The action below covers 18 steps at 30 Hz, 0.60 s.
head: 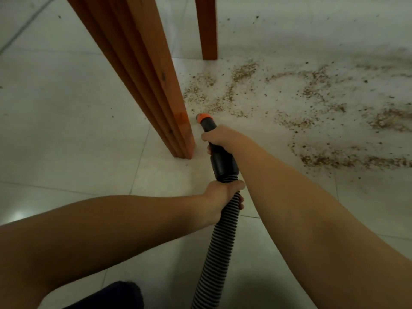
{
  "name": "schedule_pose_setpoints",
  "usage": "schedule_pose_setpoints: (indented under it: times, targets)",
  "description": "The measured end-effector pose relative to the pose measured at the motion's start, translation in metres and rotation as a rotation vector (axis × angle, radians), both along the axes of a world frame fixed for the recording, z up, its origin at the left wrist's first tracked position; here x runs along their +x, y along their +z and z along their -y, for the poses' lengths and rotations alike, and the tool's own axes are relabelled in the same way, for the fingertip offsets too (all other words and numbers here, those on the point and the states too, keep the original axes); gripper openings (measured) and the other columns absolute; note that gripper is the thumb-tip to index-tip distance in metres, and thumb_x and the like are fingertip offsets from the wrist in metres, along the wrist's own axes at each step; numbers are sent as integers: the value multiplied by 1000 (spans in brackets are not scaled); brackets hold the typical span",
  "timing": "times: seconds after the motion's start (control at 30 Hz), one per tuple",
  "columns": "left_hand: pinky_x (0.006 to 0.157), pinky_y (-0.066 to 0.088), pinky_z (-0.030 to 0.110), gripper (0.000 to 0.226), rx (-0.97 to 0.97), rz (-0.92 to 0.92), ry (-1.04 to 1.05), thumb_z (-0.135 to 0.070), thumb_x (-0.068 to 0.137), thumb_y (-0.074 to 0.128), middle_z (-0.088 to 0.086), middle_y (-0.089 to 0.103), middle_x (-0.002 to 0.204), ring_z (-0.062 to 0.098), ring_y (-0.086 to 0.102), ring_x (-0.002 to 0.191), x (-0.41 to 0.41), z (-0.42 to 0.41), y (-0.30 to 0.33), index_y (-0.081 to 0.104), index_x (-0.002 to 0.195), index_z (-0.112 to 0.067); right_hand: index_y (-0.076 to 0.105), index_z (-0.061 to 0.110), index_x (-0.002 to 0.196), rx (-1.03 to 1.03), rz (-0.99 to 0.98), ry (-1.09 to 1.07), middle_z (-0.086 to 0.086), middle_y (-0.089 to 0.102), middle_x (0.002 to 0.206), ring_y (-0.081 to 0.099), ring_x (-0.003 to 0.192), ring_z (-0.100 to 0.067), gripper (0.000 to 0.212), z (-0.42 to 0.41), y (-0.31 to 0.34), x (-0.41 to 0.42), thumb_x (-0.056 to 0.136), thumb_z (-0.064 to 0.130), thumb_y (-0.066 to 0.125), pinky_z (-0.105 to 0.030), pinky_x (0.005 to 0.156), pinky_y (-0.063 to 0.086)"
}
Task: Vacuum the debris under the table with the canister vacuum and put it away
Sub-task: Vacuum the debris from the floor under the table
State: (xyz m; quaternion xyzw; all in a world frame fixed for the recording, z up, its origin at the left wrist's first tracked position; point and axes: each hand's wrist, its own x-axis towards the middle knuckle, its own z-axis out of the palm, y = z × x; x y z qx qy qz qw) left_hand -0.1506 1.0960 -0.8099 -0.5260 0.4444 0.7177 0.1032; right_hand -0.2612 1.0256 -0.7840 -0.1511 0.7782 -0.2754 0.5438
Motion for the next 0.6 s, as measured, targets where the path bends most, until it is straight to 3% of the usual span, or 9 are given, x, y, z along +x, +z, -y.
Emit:
schedule_pose_setpoints:
  times: [0.17, 0.33, 0.5, 0.6]
  targets:
    - [61, 52, 35, 17, 65, -22, -100, -17, 86, 68, 10, 59, 67, 22, 57, 54, -6, -6, 23, 57, 86, -4, 42, 5, 115, 6, -90, -218, -11, 56, 71, 55, 57, -22, 26, -37, -3, -34, 94, 16, 53, -34, 52, 48]
    - [57, 51, 32, 15, 115, -62, -99, -17, 86, 68, 9, 59, 66, 20, 57, 51, 7, -60, 28, 57, 83, -7, 42, 5, 119, 53, -107, -250, -13, 55, 71, 55, 56, -24, 29, -88, -5, -25, 95, 16, 54, -34, 53, 47]
    - [54, 52, 29, 13, 124, 8, -48, -15, 85, 66, 9, 59, 64, 19, 57, 47, 73, -89, 41, 57, 85, -6, 46, 3, 104, 19, -28, -141, -12, 56, 65, 57, 56, -25, 21, -106, -3, 50, 90, 14, 57, -40, 66, 54]
    - [50, 52, 27, 12, 148, 62, -59, -15, 86, 65, 7, 60, 65, 18, 58, 48, 119, -92, 48, 56, 89, -8, 47, 1, 107, 25, 21, -110, -14, 58, 69, 58, 57, -26, 23, -109, 0, 98, 88, 12, 56, -38, 62, 55]
